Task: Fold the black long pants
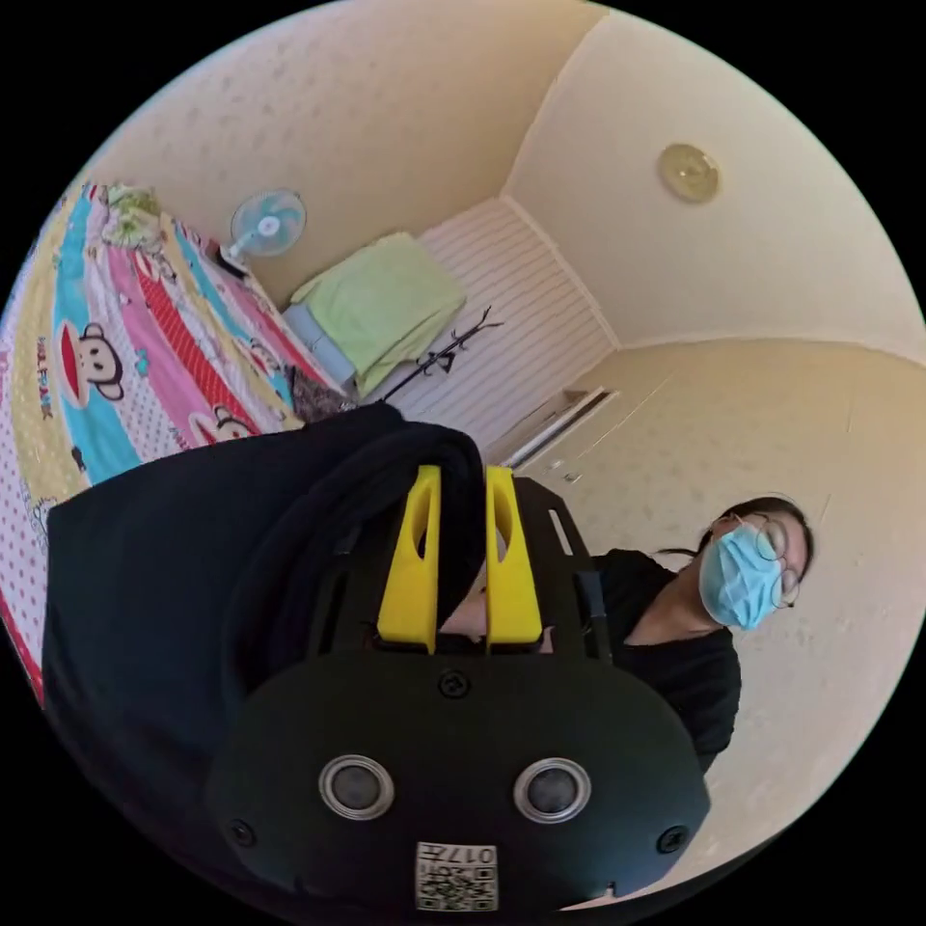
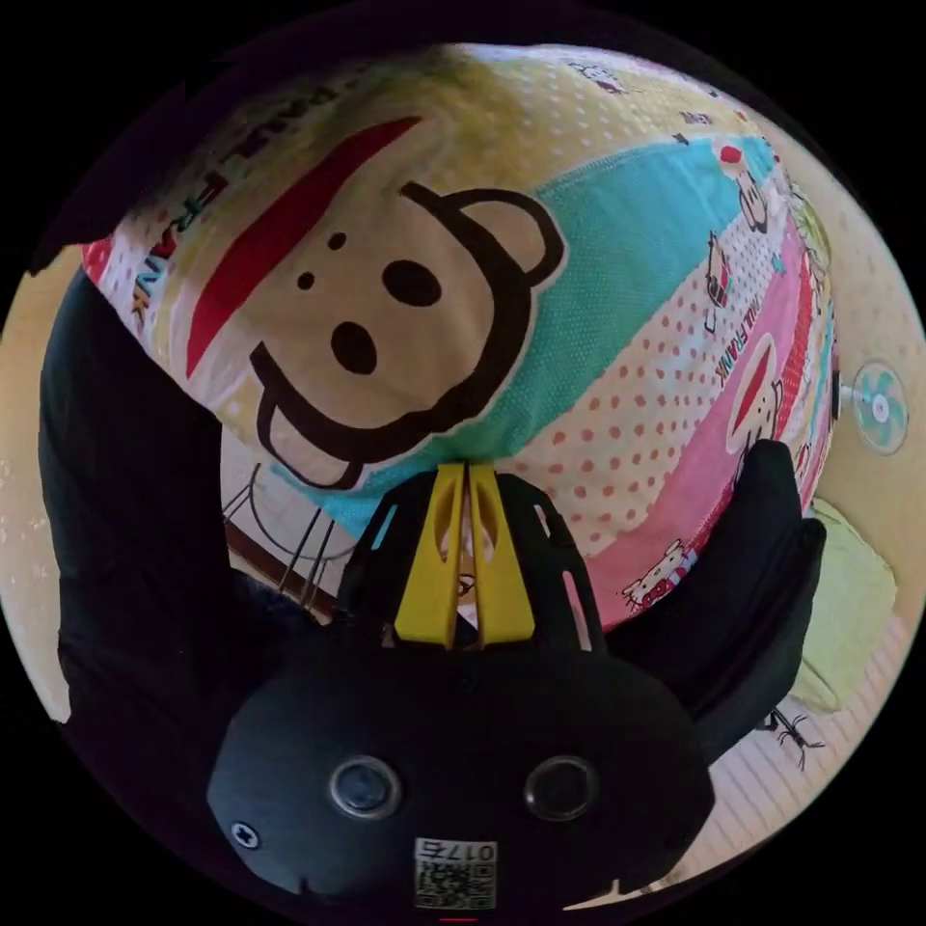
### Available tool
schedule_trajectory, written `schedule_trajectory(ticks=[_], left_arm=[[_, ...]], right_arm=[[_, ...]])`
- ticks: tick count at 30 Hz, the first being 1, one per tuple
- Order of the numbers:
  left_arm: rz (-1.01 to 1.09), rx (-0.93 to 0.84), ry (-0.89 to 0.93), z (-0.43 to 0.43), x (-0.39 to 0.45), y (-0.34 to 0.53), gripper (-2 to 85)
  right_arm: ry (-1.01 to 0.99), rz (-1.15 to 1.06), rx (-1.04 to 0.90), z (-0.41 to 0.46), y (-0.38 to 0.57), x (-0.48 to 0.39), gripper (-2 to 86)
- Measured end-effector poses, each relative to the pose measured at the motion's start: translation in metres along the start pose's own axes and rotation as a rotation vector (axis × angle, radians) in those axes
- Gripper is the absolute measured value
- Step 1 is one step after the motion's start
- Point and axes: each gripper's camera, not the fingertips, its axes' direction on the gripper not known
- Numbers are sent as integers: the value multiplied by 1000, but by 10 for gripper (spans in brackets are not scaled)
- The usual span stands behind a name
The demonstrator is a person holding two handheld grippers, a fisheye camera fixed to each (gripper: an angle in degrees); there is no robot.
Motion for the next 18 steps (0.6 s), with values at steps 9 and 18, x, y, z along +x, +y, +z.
schedule_trajectory(ticks=[9, 18], left_arm=[[-226, 250, -118, 34, -40, 217, 66], [-439, 648, -626, -78, 41, 389, 65]], right_arm=[[174, 124, 433, 1, 220, -45, 6], [-48, -220, 880, -168, 210, -79, 84]])
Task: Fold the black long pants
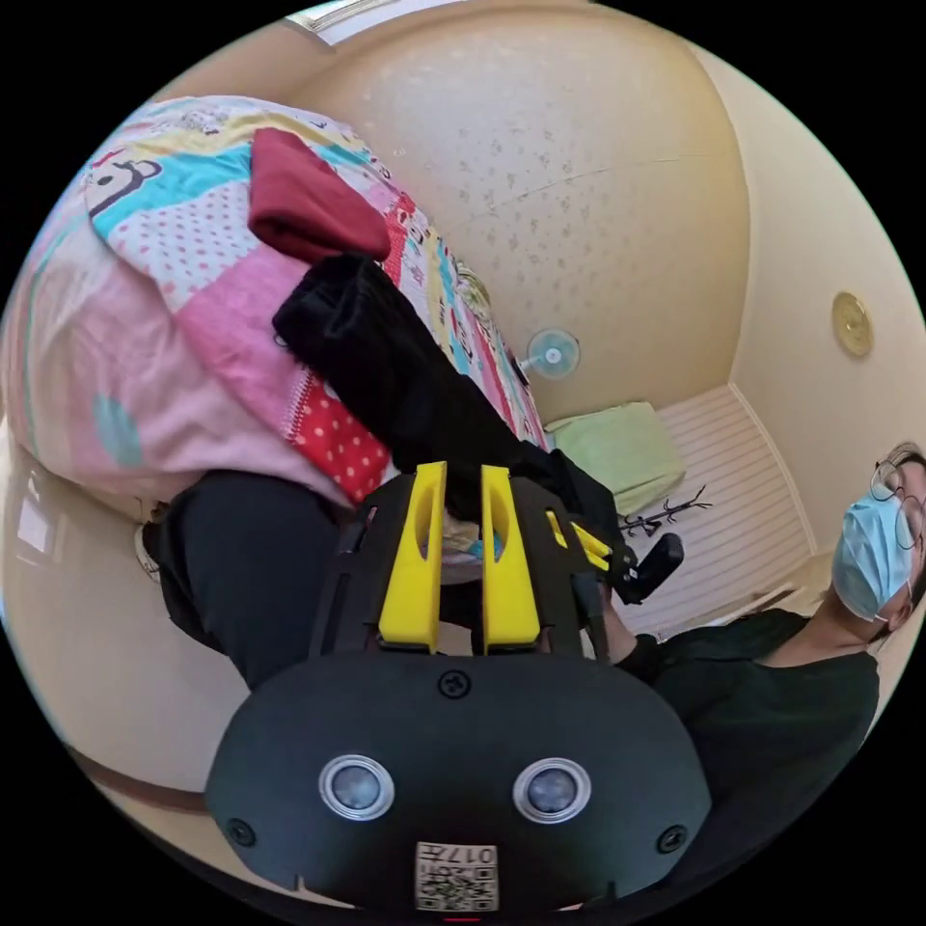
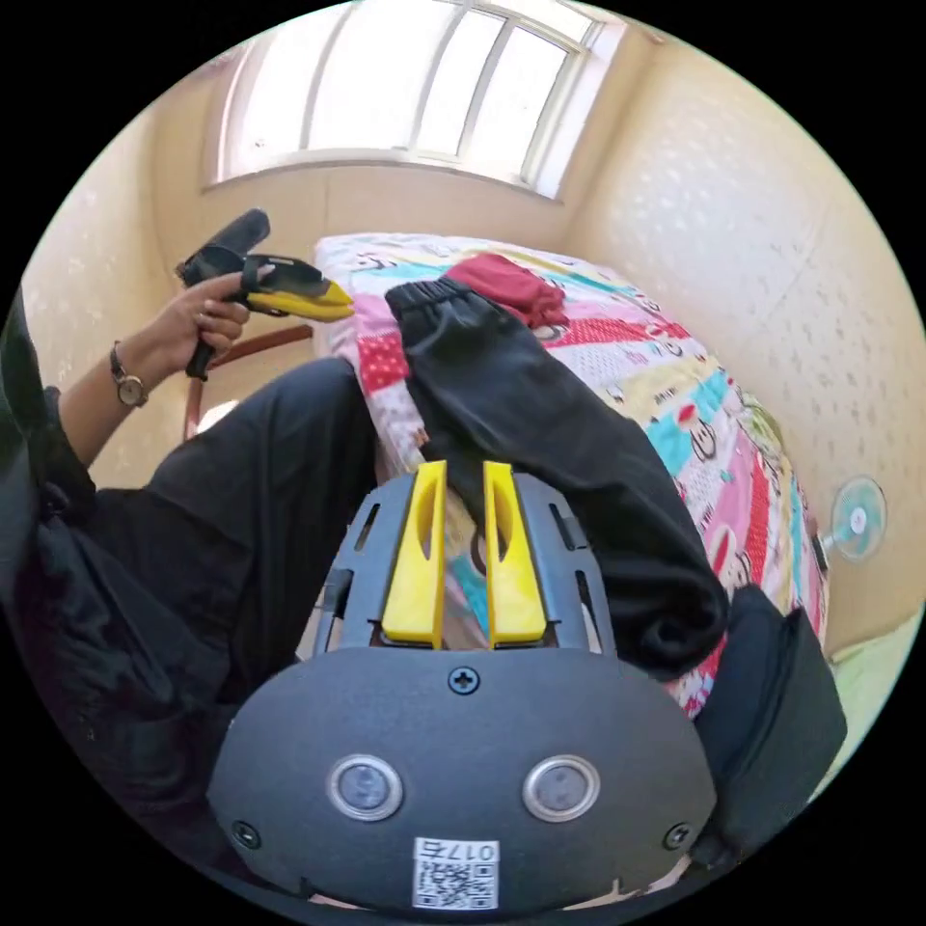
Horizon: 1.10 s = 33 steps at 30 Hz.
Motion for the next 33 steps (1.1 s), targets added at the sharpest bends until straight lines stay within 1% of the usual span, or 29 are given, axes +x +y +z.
schedule_trajectory(ticks=[1, 2, 4, 5, 6, 7, 8, 9, 11, 13, 15, 17, 19, 20, 22, 24, 27, 29, 31, 33], left_arm=[[6, 37, 15, -8, 1, -2, 65], [11, 54, 26, -11, 2, -3, 64], [15, 101, 45, -14, 4, -7, 62], [9, 109, 44, -13, 4, -7, 62], [-2, 118, 48, -9, 3, -8, 62], [-12, 118, 57, -4, 1, -8, 62], [-22, 116, 62, -2, -1, -9, 62], [-43, 113, 72, 1, -6, -10, 63], [-55, 141, 63, -6, -15, -11, 63], [-86, 264, -29, -32, -30, -9, 68], [-104, 306, -32, -37, -43, -17, 95], [-128, 260, 19, -18, -55, -36, 131], [-157, 147, 142, 34, -65, -63, 150], [-169, 129, 179, 48, -66, -67, 151], [-261, 97, 287, 96, -72, -69, 151], [-308, 106, 306, 116, -72, -59, 151], [-327, 116, 262, 135, -60, -27, 151], [-324, 120, 218, 139, -56, -7, 151], [-325, 165, 159, 138, -55, 16, 155], [-330, 194, 154, 139, -58, 24, 161]], right_arm=[[-59, -37, 11, 11, -36, 0, 107], [-78, -50, 10, 17, -54, -1, 118], [-94, -85, -4, 49, -121, -8, 133], [-85, -100, -23, 61, -134, -11, 133], [-45, -138, -119, 95, -157, -18, 128], [42, -159, -285, 135, -174, -22, 117], [65, -176, -346, 148, -179, -23, 104], [46, -169, -341, 144, -185, -17, 78], [0, -76, -257, 110, -189, 10, 70], [-60, 56, -153, 58, -191, 59, 64], [-72, 119, -105, 27, -192, 93, 59], [-86, 156, -71, 0, -193, 120, 53], [-112, 211, -15, -29, -194, 149, 47], [-122, 221, -8, -34, -194, 155, 46], [-112, 274, -4, -47, -194, 177, 43], [-99, 304, 23, -59, -192, 193, 41], [-171, 349, 74, -90, -188, 221, 39], [-150, 344, 115, -118, -186, 232, 37], [-128, 340, 186, -164, -183, 245, 33], [-124, 342, 258, -203, -180, 255, 30]])
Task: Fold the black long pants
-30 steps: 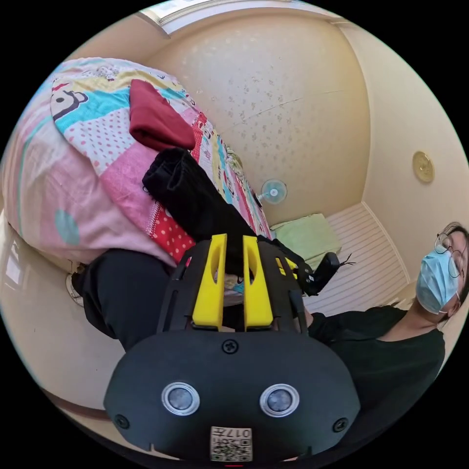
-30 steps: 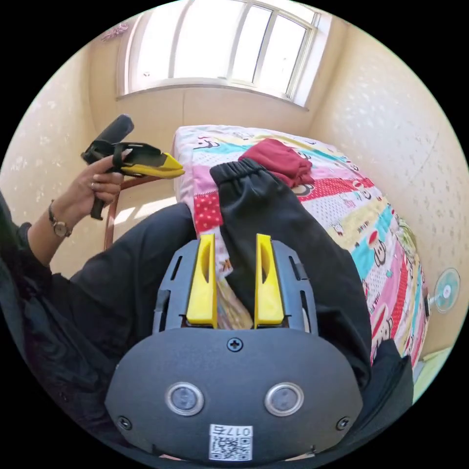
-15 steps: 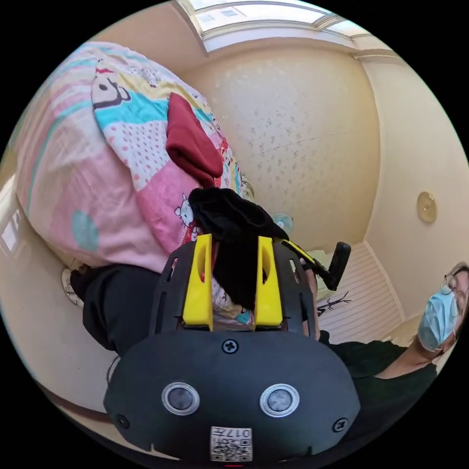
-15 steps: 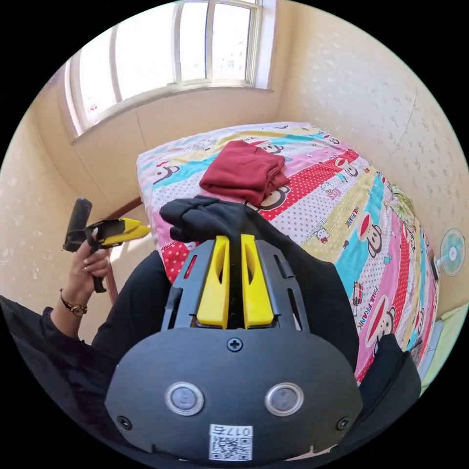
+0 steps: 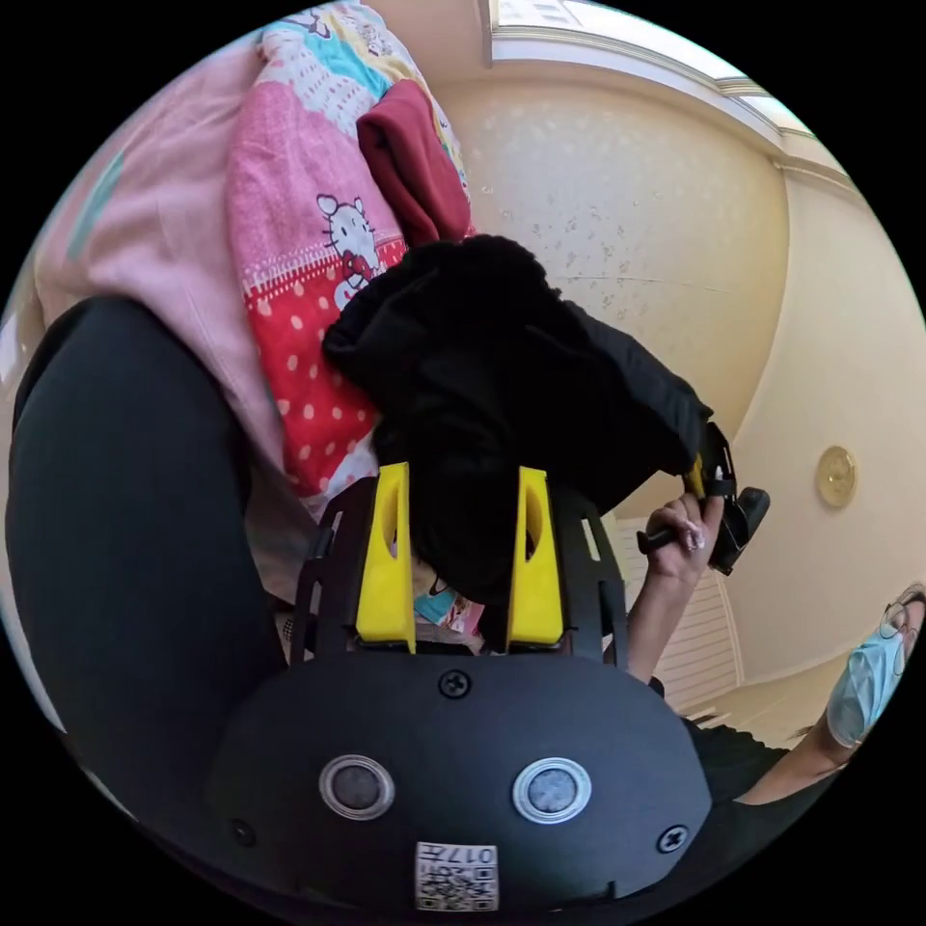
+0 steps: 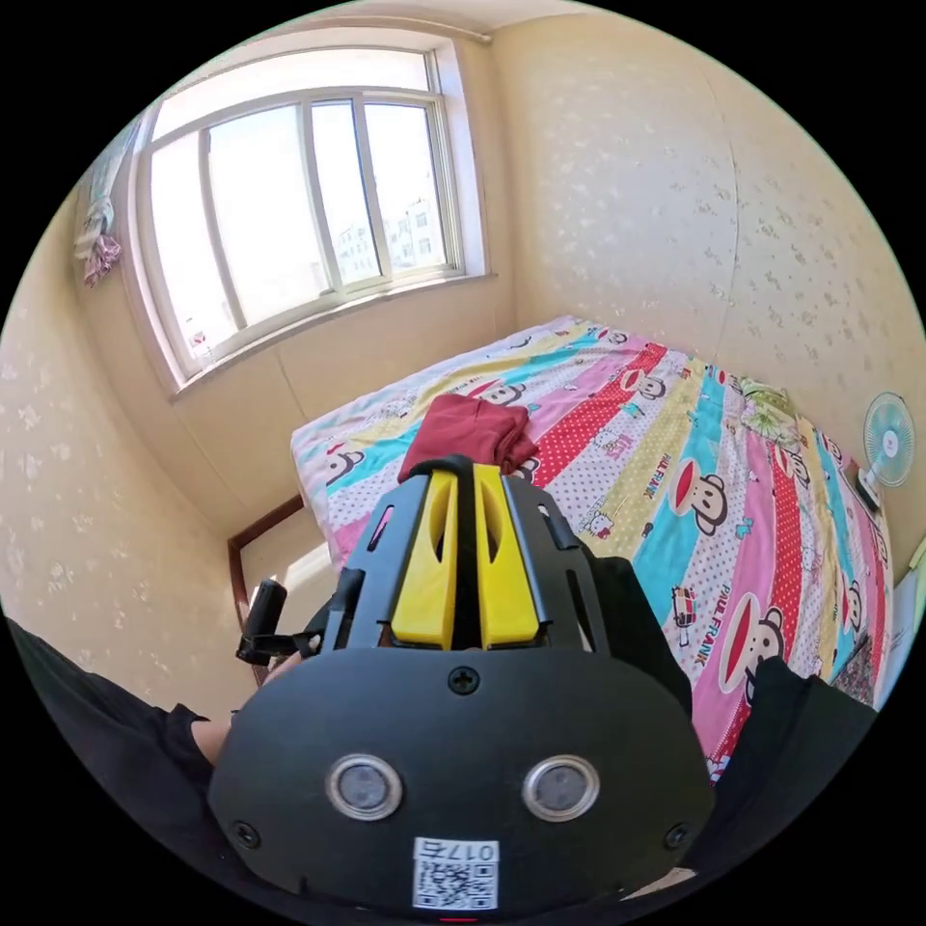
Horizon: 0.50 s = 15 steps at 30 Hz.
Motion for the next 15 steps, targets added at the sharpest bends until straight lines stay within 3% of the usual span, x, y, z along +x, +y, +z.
schedule_trajectory(ticks=[6, 9, 11, 15], left_arm=[[17, 111, 78, 11, 2, 22, 205], [192, 201, 91, 0, 35, 46, 211], [340, 221, 145, -2, 68, 57, 196], [627, 217, 364, -3, 168, 76, 65]], right_arm=[[-63, 1, 241, -153, -18, 16, 23], [-81, -25, 412, -253, -5, 24, 21], [-76, -61, 513, -311, 12, 28, 21], [-8, -56, 719, -418, 68, 42, 20]])
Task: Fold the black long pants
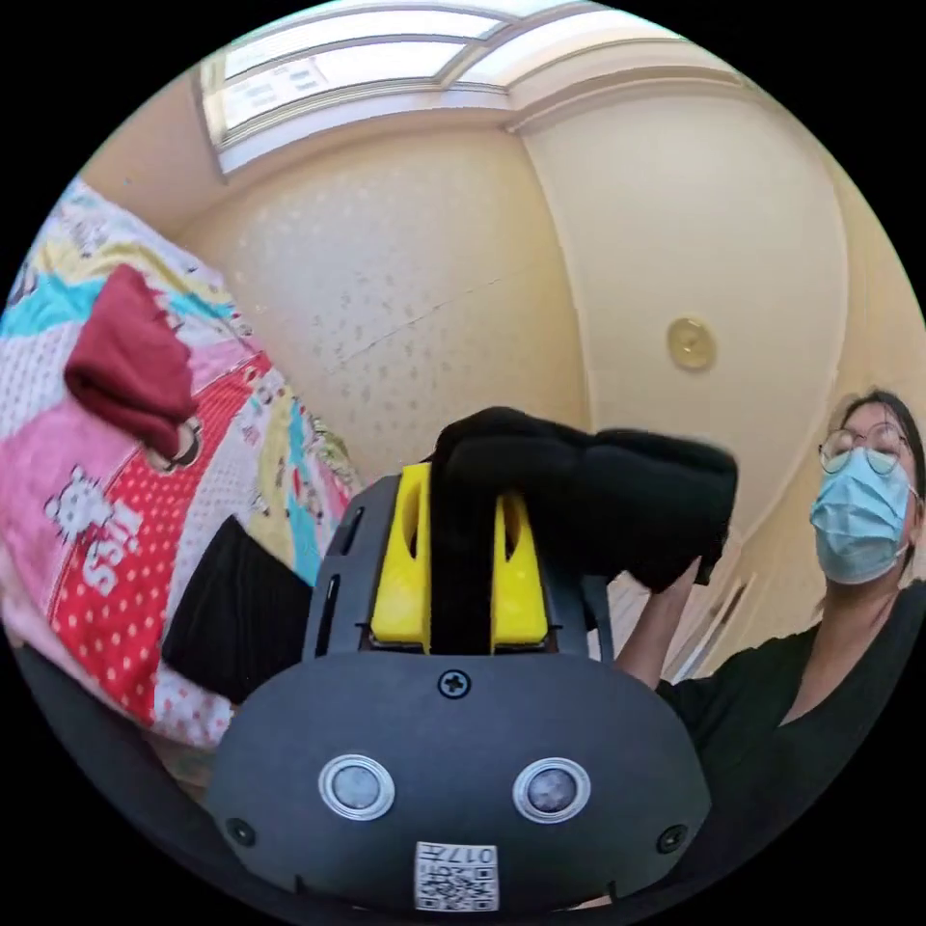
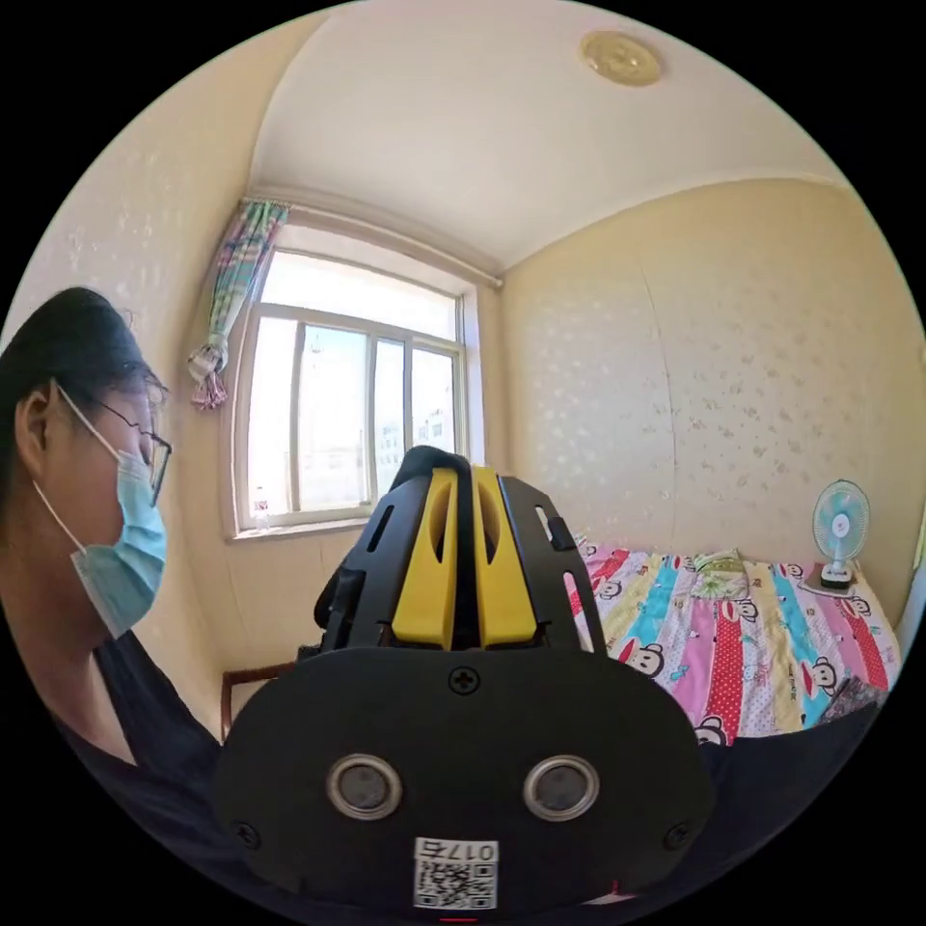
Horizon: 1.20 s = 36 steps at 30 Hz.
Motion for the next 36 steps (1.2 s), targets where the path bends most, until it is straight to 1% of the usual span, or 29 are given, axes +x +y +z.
schedule_trajectory(ticks=[1, 2, 4, 6, 8, 10, 11, 12, 14, 16, 17, 18, 19, 20, 21, 22, 23, 24, 25, 26, 27, 28, 29, 31, 33, 34, 36], left_arm=[[70, 22, 42, 5, 32, -10, 60], [107, 33, 54, 6, 49, -13, 59], [250, 86, 88, 2, 113, -18, 55], [296, 129, 95, -3, 154, -14, 53], [337, 164, 107, -1, 186, -11, 52], [464, 188, 103, 20, 216, -20, 51], [497, 189, 97, 30, 220, -26, 51], [538, 175, 71, 60, 223, -44, 51], [536, 90, -19, 131, 218, -90, 52], [465, -113, -181, 255, 183, -173, 67], [444, -164, -225, 285, 167, -194, 73], [401, -265, -318, 335, 129, -226, 86], [297, -344, -420, 362, 85, -243, 97], [233, -367, -463, 366, 63, -245, 98], [136, -408, -493, 366, 27, -239, 99], [119, -453, -453, 360, -3, -223, 99], [130, -477, -429, 355, -16, -211, 99], [150, -530, -415, 343, -43, -179, 98], [153, -586, -451, 328, -71, -143, 99], [143, -617, -477, 321, -86, -123, 100], [101, -684, -511, 304, -116, -82, 105], [27, -742, -501, 285, -146, -40, 113], [-20, -767, -479, 275, -160, -20, 116], [-176, -817, -356, 239, -195, 53, 124], [-195, -833, -335, 219, -198, 93, 130], [-169, -853, -351, 212, -194, 111, 141], [-129, -865, -370, 207, -183, 130, 160]], right_arm=[[33, 13, 54, -30, -1, 6, 21], [49, 24, 85, -45, -1, 9, 21], [76, 77, 203, -104, 8, 26, 22], [49, 118, 262, -137, 19, 38, 23], [50, 153, 286, -157, 27, 48, 24], [155, 144, 268, -156, 22, 68, 23], [187, 143, 257, -150, 17, 77, 23], [236, 138, 228, -131, 3, 101, 24], [292, 146, 165, -82, -28, 159, 26], [375, 253, 33, 18, -79, 277, 33], [398, 286, -6, 46, -87, 312, 35], [448, 344, -105, 101, -91, 379, 42], [501, 440, -237, 143, -73, 435, 50], [520, 518, -308, 158, -58, 458, 55], [523, 625, -404, 176, -22, 487, 63], [483, 629, -420, 183, 16, 493, 72], [461, 607, -418, 186, 38, 491, 73], [423, 560, -447, 191, 84, 483, 76], [403, 531, -507, 198, 138, 473, 80], [393, 524, -545, 201, 167, 469, 82], [375, 529, -626, 208, 227, 459, 88], [357, 569, -698, 211, 290, 449, 94], [339, 596, -728, 212, 319, 444, 97], [236, 715, -806, 212, 425, 416, 109], [168, 785, -833, 210, 481, 390, 124], [155, 821, -841, 207, 505, 373, 135], [144, 876, -810, 201, 529, 349, 152]])
